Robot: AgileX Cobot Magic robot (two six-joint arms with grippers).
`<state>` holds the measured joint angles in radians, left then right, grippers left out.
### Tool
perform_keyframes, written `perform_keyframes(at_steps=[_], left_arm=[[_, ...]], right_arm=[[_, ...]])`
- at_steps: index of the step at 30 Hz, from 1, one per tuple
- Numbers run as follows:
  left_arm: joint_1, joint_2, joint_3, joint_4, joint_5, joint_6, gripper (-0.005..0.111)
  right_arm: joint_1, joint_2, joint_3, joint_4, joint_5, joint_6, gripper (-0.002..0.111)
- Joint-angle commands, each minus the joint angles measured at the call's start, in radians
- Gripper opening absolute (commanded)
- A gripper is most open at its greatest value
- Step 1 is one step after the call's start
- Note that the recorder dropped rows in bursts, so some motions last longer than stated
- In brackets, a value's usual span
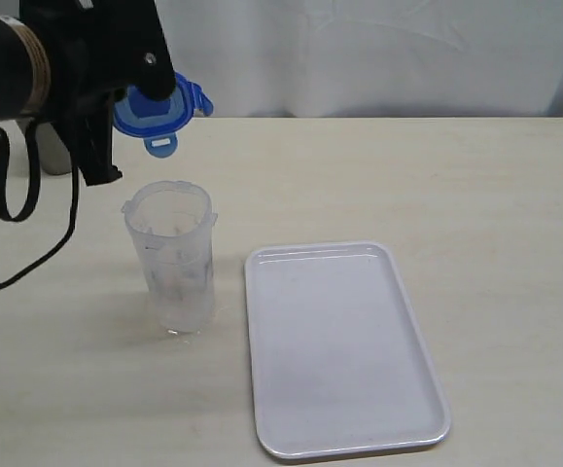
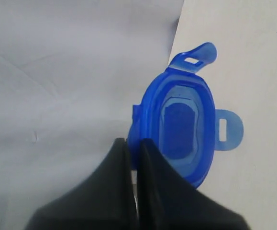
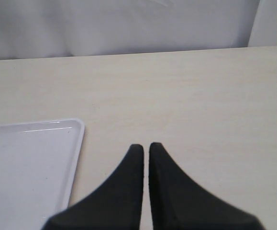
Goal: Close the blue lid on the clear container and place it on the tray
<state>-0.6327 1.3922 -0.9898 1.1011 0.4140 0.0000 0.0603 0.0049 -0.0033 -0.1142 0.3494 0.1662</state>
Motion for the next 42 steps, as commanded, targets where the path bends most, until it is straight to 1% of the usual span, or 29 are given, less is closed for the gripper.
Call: perform_keyframes(at_steps=[1,7,12,14,15,17,19,21,22,24,31,42], left_arm=[[-0.067,-0.004,0.045,0.124,0.063,-0.114,0.0],[-0.12,-0.004,0.064,0.251,0.133,-0.27,0.0],[-0.125,-0.004,0.07,0.245,0.136,-0.287,0.0],[-0.16,-0.004,0.076,0.273,0.174,-0.291,0.0],[-0.195,-0.004,0.099,0.363,0.215,-0.346,0.0],[-0.234,-0.004,0.146,0.514,0.292,-0.476,0.0],[-0.26,-0.004,0.188,0.565,0.316,-0.525,0.0],[-0.286,-0.004,0.198,0.56,0.325,-0.531,0.0],[-0.305,-0.004,0.198,0.569,0.356,-0.558,0.0],[-0.319,-0.004,0.198,0.57,0.376,-0.56,0.0],[-0.321,-0.004,0.198,0.542,0.376,-0.569,0.0],[-0.321,-0.004,0.198,0.508,0.316,-0.573,0.0]], right_arm=[[0.0,-0.005,0.003,0.002,-0.004,0.002,0.004],[0.0,-0.005,0.003,0.002,-0.004,0.002,0.004],[0.0,-0.005,0.003,0.002,-0.004,0.002,0.004],[0.0,-0.005,0.003,0.002,-0.004,0.002,0.004],[0.0,-0.005,0.003,0.002,-0.004,0.002,0.004],[0.0,-0.005,0.003,0.002,-0.004,0.002,0.004],[0.0,-0.005,0.003,0.002,-0.004,0.002,0.004],[0.0,-0.005,0.003,0.002,-0.004,0.002,0.004],[0.0,-0.005,0.003,0.002,-0.004,0.002,0.004],[0.0,-0.005,0.003,0.002,-0.004,0.002,0.004],[0.0,-0.005,0.003,0.002,-0.004,0.002,0.004],[0.0,-0.005,0.003,0.002,-0.004,0.002,0.004]])
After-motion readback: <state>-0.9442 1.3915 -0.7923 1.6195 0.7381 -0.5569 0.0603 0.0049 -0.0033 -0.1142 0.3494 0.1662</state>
